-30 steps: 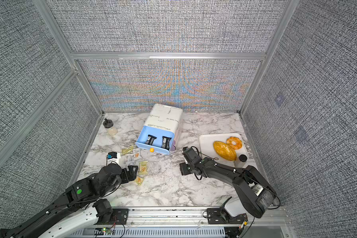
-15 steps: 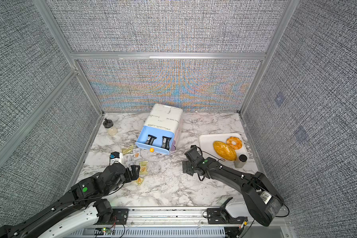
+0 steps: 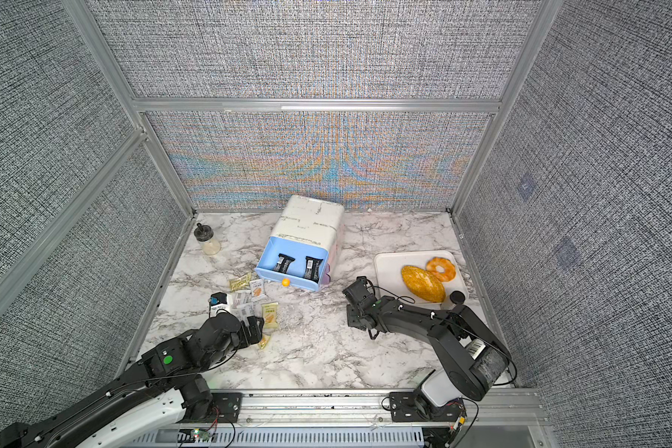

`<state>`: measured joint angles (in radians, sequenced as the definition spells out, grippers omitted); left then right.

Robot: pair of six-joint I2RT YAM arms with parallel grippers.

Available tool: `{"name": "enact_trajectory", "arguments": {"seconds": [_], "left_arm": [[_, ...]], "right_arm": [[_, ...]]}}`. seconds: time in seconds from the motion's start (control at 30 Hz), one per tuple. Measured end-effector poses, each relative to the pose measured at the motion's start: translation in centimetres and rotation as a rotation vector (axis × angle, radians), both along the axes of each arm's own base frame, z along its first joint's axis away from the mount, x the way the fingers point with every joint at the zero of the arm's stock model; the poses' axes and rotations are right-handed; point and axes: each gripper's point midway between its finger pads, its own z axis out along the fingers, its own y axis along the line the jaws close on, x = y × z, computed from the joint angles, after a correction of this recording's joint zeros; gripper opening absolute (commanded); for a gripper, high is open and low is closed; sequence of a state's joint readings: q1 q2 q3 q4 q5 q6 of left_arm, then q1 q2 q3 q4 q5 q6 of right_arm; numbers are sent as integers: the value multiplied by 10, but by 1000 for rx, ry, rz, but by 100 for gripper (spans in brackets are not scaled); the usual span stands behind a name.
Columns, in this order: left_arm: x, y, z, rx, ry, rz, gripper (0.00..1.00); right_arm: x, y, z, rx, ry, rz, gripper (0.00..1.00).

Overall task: Place the cookies into the drawer by color
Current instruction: Pick up the cookie at the center of the board, then place the cookie in the drawer.

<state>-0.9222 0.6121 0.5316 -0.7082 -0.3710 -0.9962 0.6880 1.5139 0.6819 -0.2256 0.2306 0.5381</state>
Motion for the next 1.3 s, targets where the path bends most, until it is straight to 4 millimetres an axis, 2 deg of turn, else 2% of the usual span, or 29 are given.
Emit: {"name": "enact_trajectory", "arguments": {"seconds": [0.13,0.3,0.47,0.67,0.87,1.1,1.3], "left_arm": [[0,1,-2,-3,0,6,99],[0,1,-3,-3,3,10,99],[0,1,-4,-4,7,15,99],[2,3,-1,-1,-4,24,99],[3,3,0,-4,-11,28,99],[3,4,1,-3,-17,32,99],[5,5,0,11,-24,35,99]], "right_arm": [[-1,-2,1,1,-10,-3,42],[-8,-2,7,21,2,9,40],[-6,0,28,49,-36,26,40],[8,14,75,118,-135,54,40],[28,32,138,181,-239,90,40],[45,56,201,227,-321,159,41],[59,90,235,249,-347,243,40]]}}
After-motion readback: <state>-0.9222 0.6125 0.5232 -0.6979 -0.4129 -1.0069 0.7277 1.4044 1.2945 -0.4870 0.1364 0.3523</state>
